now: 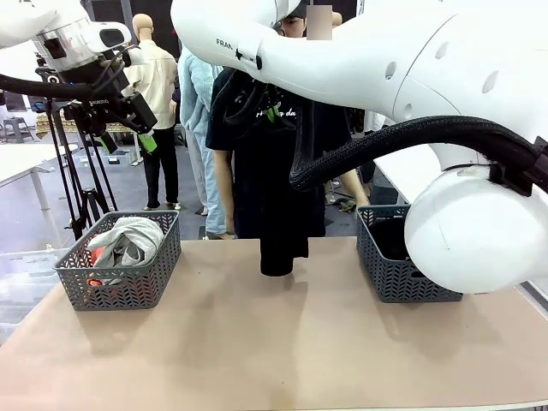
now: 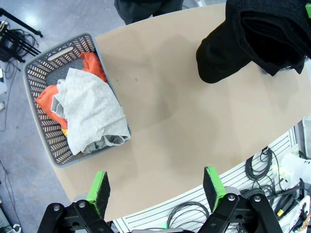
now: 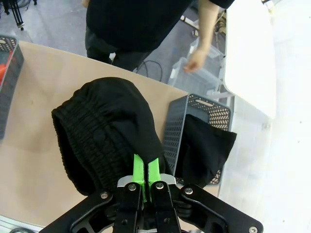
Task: Sort the tops and bottoms.
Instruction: Sort the clothes according to human instructions.
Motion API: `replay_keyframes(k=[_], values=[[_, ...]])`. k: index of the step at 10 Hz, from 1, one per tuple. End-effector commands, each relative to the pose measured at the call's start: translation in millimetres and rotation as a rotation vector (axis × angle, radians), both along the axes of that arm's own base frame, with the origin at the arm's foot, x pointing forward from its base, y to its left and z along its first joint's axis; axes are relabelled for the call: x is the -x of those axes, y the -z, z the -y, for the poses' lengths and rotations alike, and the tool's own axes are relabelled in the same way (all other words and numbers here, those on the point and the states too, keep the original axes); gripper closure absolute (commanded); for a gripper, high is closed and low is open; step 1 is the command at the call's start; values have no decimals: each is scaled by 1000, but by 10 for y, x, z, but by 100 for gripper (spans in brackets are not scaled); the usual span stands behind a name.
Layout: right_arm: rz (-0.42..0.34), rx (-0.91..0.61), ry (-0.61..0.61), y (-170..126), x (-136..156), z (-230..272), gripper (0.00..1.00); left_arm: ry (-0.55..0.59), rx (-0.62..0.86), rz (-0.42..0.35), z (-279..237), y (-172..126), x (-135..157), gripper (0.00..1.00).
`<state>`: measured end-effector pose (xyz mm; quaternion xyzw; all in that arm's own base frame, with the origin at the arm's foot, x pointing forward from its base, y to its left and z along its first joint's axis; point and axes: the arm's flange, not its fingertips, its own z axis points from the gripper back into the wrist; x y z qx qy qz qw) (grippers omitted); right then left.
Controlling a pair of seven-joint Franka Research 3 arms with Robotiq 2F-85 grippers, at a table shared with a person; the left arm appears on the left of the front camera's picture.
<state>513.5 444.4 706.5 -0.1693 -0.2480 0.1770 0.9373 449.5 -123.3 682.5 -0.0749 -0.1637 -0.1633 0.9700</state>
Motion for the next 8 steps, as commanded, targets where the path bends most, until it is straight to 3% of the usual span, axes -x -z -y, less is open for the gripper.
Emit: replay_keyframes(k=[1,8], values=[[8,-12,5,-34,35,-19,100,8,-2,-1,-28,21,35,0],[8,-12,5,-34,35,-19,100,8,-2,-1,-28,21,35,0]])
